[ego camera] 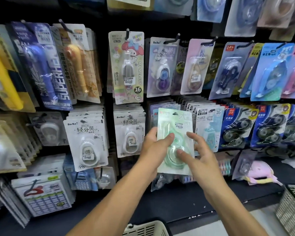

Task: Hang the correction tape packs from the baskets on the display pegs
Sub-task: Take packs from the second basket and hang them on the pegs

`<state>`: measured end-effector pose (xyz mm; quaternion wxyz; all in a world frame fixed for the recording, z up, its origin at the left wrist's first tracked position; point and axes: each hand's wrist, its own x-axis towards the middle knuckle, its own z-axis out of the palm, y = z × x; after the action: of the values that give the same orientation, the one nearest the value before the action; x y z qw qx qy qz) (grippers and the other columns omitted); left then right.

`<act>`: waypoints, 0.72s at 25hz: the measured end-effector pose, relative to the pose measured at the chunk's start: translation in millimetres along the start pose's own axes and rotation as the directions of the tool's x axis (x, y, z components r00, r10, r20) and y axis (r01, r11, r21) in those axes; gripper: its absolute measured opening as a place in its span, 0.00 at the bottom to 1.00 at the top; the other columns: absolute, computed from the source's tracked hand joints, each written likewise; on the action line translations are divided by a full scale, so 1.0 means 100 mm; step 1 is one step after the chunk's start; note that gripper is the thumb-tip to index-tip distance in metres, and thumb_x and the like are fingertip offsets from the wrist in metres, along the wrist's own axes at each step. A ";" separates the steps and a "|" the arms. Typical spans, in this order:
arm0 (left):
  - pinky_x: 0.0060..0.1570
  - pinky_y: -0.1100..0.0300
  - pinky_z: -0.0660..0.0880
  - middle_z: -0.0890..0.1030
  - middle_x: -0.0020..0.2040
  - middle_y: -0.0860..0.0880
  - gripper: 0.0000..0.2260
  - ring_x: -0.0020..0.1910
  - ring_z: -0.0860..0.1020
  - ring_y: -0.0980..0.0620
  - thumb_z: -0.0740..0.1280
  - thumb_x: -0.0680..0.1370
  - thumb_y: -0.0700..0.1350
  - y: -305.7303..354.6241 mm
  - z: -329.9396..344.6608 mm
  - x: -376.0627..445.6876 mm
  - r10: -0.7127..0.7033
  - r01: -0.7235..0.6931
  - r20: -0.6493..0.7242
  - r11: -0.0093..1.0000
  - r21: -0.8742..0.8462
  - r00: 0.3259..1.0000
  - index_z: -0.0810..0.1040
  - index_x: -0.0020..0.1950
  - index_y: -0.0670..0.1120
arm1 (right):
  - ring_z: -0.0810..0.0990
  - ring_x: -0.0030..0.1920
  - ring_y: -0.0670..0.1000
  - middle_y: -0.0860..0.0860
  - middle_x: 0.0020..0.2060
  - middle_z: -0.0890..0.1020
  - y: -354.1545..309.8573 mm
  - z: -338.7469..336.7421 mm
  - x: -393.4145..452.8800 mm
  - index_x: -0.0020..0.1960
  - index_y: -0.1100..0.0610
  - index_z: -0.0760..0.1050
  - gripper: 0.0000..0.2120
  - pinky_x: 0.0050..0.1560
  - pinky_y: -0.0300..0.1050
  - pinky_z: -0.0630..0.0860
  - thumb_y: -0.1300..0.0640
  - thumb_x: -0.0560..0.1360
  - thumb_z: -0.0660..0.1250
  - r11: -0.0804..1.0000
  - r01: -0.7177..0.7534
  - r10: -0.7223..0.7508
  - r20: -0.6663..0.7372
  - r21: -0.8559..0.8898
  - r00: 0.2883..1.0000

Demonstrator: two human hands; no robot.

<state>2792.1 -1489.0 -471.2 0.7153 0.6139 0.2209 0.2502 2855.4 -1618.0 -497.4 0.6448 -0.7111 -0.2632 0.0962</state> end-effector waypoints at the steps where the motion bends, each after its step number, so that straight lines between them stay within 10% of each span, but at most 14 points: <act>1: 0.58 0.43 0.81 0.87 0.52 0.50 0.07 0.52 0.86 0.47 0.71 0.79 0.43 -0.01 0.03 0.04 -0.020 0.020 -0.006 1.000 0.015 1.000 0.81 0.56 0.52 | 0.72 0.46 0.20 0.33 0.56 0.77 0.02 -0.01 0.04 0.64 0.41 0.76 0.21 0.38 0.18 0.68 0.58 0.75 0.74 1.000 -0.013 0.014 -0.014 0.004 1.000; 6: 0.42 0.64 0.78 0.83 0.52 0.57 0.06 0.46 0.82 0.61 0.70 0.79 0.50 -0.10 -0.07 0.01 -0.039 0.047 -0.078 0.994 0.095 0.996 0.77 0.54 0.58 | 0.74 0.63 0.33 0.40 0.64 0.77 0.06 0.07 0.30 0.66 0.41 0.77 0.20 0.56 0.28 0.70 0.57 0.76 0.73 0.999 -0.030 0.030 -0.011 0.031 0.999; 12: 0.38 0.66 0.72 0.81 0.49 0.54 0.04 0.45 0.78 0.58 0.70 0.80 0.47 -0.80 -0.95 -0.55 -0.113 0.170 -0.203 0.942 0.291 0.973 0.78 0.52 0.56 | 0.62 0.77 0.58 0.53 0.79 0.60 0.37 0.43 0.50 0.78 0.49 0.63 0.26 0.74 0.53 0.61 0.52 0.82 0.64 0.878 0.004 -0.063 -0.107 -0.479 0.992; 16: 0.37 0.67 0.74 0.81 0.48 0.46 0.02 0.41 0.79 0.51 0.70 0.79 0.42 -1.95 -1.94 -1.30 -0.509 0.482 -0.144 0.632 0.607 0.849 0.81 0.49 0.48 | 0.81 0.52 0.59 0.54 0.51 0.82 1.43 1.10 -0.58 0.59 0.57 0.78 0.11 0.51 0.47 0.73 0.62 0.79 0.62 0.881 -0.072 0.075 -0.012 -0.468 0.997; 18: 0.49 0.62 0.74 0.80 0.55 0.47 0.10 0.53 0.80 0.47 0.70 0.79 0.43 -2.51 -2.36 -1.72 -0.707 0.486 -0.153 0.297 0.822 0.691 0.80 0.59 0.46 | 0.80 0.58 0.56 0.56 0.62 0.81 1.99 1.37 -1.27 0.66 0.56 0.76 0.16 0.55 0.44 0.73 0.62 0.79 0.66 0.764 -0.193 0.515 0.400 -0.616 0.758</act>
<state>2533.4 -1446.1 -753.0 0.4075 0.7651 0.4348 -0.2441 2732.8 -1568.0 -736.1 0.2826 -0.8419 -0.3060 0.3430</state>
